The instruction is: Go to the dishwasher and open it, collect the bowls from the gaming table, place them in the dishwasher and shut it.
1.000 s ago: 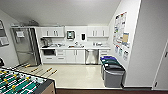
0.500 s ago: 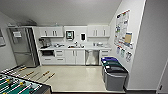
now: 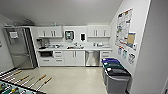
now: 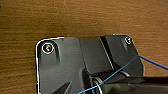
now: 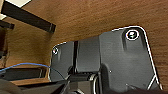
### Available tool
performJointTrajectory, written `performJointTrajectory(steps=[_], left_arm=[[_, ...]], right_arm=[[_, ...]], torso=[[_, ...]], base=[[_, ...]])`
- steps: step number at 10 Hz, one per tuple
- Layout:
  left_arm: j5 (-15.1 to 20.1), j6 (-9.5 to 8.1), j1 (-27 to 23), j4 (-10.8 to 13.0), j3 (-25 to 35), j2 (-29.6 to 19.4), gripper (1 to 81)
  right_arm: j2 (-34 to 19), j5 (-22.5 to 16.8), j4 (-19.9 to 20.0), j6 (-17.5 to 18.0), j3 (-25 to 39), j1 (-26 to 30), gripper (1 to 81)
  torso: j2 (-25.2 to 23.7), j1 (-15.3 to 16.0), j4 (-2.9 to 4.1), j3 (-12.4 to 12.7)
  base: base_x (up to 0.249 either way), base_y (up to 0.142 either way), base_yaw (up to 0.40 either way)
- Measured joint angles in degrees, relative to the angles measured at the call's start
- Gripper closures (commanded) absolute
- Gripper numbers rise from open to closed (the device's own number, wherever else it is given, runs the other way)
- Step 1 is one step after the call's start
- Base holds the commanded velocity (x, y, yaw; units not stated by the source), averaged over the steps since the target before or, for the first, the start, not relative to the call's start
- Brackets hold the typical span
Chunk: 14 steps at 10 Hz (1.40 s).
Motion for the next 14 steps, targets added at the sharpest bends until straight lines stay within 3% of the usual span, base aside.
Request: performJointTrajectory(steps=[14], left_arm=[[-0.55, 0.0, 0.0, 0.0, -0.06, 0.02, 1.0]], right_arm=[[-0.04, 0.09, 0.0, 0.0, -0.43, -0.02, 1.0]], torso=[[0.0, -0.02, 0.0, 0.0]], base=[[0.225, 0.0, 0.0]])
